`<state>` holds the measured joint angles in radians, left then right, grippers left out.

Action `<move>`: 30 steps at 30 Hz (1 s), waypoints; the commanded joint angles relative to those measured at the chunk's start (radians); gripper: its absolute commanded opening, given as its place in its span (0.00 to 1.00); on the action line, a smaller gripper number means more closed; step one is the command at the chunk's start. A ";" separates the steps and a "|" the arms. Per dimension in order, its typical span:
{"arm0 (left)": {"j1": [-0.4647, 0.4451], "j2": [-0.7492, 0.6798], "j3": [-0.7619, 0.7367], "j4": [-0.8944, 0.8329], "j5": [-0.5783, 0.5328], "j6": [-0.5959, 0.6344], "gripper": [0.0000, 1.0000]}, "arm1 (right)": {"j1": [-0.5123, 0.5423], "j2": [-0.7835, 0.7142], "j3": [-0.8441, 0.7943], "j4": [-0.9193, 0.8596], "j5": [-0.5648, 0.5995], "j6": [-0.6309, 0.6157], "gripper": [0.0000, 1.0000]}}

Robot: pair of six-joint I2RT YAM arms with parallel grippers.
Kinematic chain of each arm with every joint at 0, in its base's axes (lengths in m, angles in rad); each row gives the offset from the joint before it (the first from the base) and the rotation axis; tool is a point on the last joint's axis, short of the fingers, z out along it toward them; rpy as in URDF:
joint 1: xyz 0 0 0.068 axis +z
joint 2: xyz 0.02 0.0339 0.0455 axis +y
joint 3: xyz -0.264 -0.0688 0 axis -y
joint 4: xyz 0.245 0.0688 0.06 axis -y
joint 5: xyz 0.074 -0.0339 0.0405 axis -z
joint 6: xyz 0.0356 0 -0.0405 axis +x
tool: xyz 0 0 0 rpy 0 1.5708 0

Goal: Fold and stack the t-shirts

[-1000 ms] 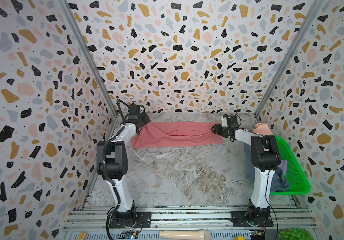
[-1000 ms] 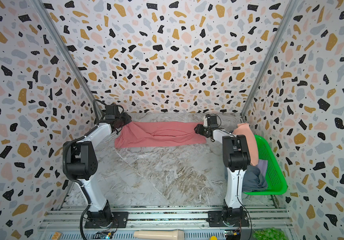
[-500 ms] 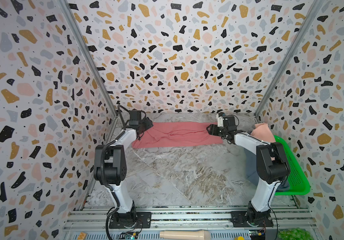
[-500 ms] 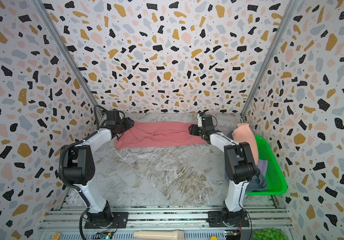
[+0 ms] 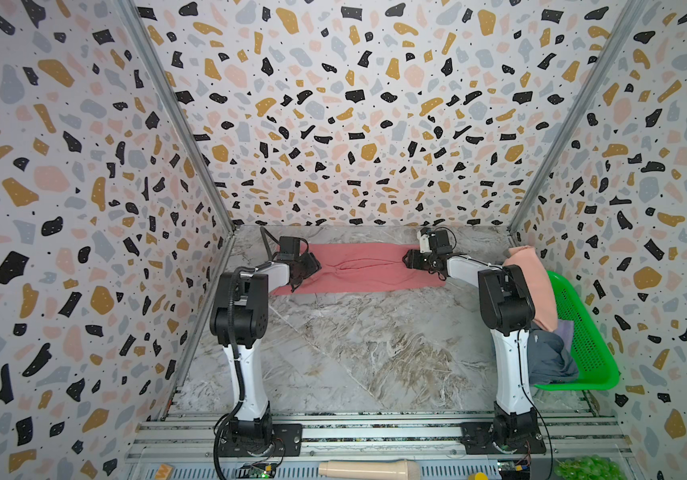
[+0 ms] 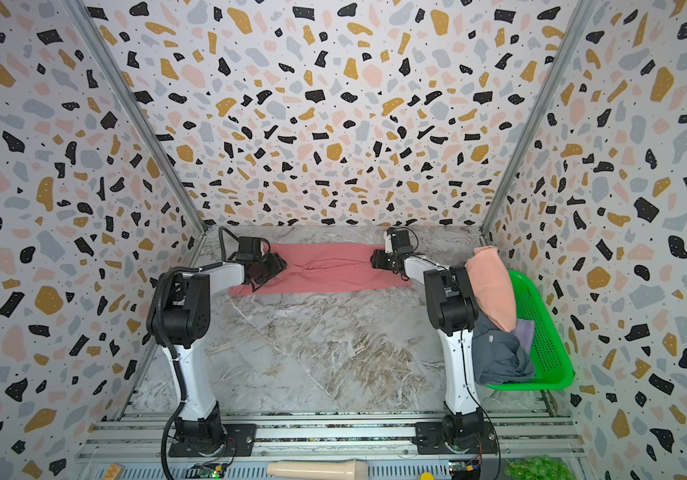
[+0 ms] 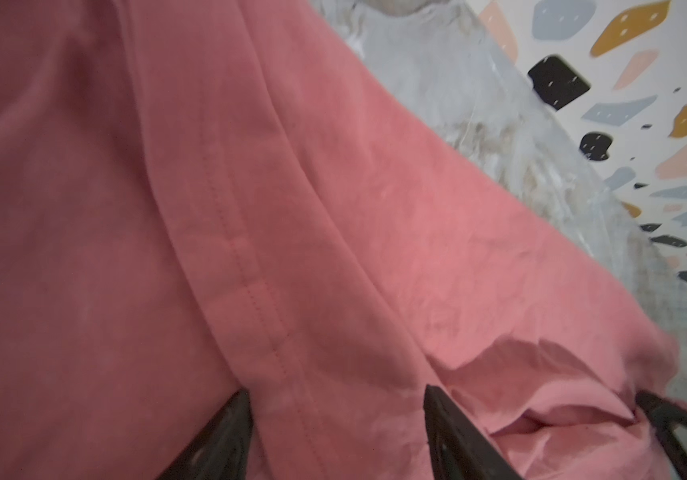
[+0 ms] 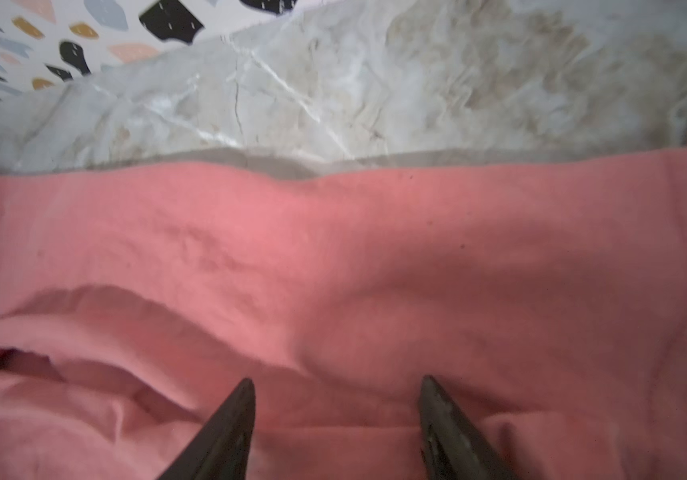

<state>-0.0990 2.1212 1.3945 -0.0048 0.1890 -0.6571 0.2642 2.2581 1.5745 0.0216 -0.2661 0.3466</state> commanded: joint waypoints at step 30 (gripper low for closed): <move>-0.153 0.148 0.394 -0.147 0.236 0.259 0.80 | 0.376 -0.572 -0.585 -0.112 -0.026 -0.038 0.79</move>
<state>-0.2504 2.2856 1.8305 -0.1204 0.4580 -0.4416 0.6418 1.6527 0.9699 -0.0872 -0.3210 0.3508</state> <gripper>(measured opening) 0.802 0.791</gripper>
